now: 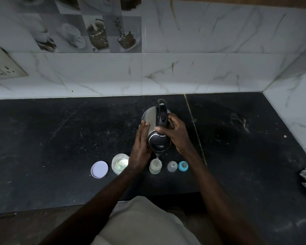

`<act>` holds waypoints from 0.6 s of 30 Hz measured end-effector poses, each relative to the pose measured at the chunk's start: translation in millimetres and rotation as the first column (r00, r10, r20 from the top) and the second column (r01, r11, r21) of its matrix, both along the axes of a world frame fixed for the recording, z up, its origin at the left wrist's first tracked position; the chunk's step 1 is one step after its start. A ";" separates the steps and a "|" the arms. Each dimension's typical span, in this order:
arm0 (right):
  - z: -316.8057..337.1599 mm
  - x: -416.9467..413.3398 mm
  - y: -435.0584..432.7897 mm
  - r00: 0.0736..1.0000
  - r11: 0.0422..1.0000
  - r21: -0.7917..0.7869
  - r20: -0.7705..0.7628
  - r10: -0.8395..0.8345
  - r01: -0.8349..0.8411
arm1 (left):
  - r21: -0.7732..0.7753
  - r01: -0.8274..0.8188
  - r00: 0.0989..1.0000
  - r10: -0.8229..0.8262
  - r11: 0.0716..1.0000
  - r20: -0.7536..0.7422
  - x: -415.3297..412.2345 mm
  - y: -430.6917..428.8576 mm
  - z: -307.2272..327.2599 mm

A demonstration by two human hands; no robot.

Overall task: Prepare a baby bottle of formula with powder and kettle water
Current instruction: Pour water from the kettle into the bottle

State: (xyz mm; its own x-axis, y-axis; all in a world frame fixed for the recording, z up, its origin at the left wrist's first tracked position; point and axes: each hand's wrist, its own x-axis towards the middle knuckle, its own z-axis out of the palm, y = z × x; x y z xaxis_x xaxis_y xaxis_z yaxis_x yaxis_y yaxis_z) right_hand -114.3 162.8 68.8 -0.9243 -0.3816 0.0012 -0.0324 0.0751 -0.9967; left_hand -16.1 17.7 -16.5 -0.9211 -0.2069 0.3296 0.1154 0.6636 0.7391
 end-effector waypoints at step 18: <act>-2.2 -3.6 -1.7 1.000 0.999 -0.032 -0.004 0.009 -0.009 | 0.000 0.007 1.000 -0.007 1.000 -0.015 -4.0 -3.0 -0.7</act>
State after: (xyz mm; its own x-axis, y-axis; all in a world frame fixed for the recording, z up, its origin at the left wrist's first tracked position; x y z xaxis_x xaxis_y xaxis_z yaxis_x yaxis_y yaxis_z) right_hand -117.9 161.1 66.6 -0.9207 -0.3899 0.0174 -0.0370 0.0426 -0.9984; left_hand -20.1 14.6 -17.2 -0.9175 -0.2006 0.3435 0.1310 0.6631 0.7370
